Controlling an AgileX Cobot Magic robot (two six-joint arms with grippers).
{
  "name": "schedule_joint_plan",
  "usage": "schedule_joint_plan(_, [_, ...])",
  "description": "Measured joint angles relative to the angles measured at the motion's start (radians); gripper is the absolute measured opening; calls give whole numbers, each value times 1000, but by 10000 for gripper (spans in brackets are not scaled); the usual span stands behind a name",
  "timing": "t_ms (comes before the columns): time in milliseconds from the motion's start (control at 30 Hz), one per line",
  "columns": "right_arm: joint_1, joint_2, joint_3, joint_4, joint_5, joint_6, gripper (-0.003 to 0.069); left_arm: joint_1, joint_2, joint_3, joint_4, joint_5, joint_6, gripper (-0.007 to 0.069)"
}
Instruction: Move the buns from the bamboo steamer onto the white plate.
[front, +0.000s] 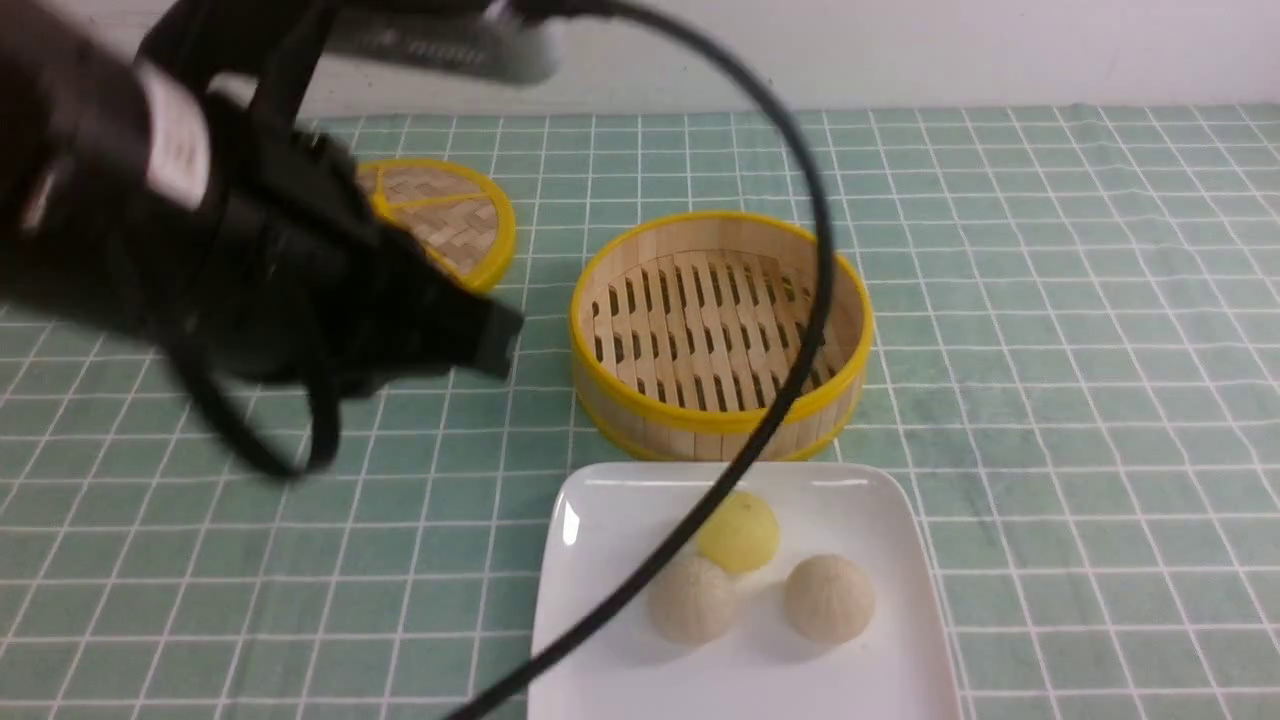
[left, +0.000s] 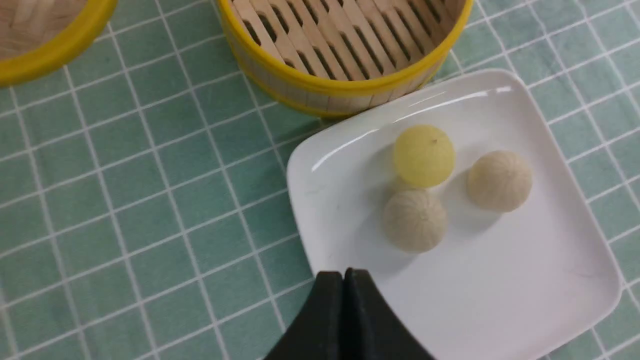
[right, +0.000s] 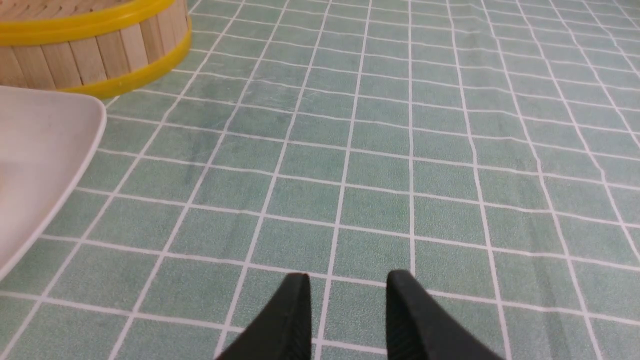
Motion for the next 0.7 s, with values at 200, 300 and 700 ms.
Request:
schedule_joint_plan(200, [0, 0, 0, 0, 0, 0, 240, 0, -277, 422, -12, -407, -152, 1])
schedule_joint_plan(300, [0, 0, 0, -1, 0, 0, 240, 0, -406, 580, -8, -546, -207, 4])
schedule_joint_plan(700, [0, 0, 0, -1, 0, 0, 240, 0, -526, 817, 2, -533, -220, 12])
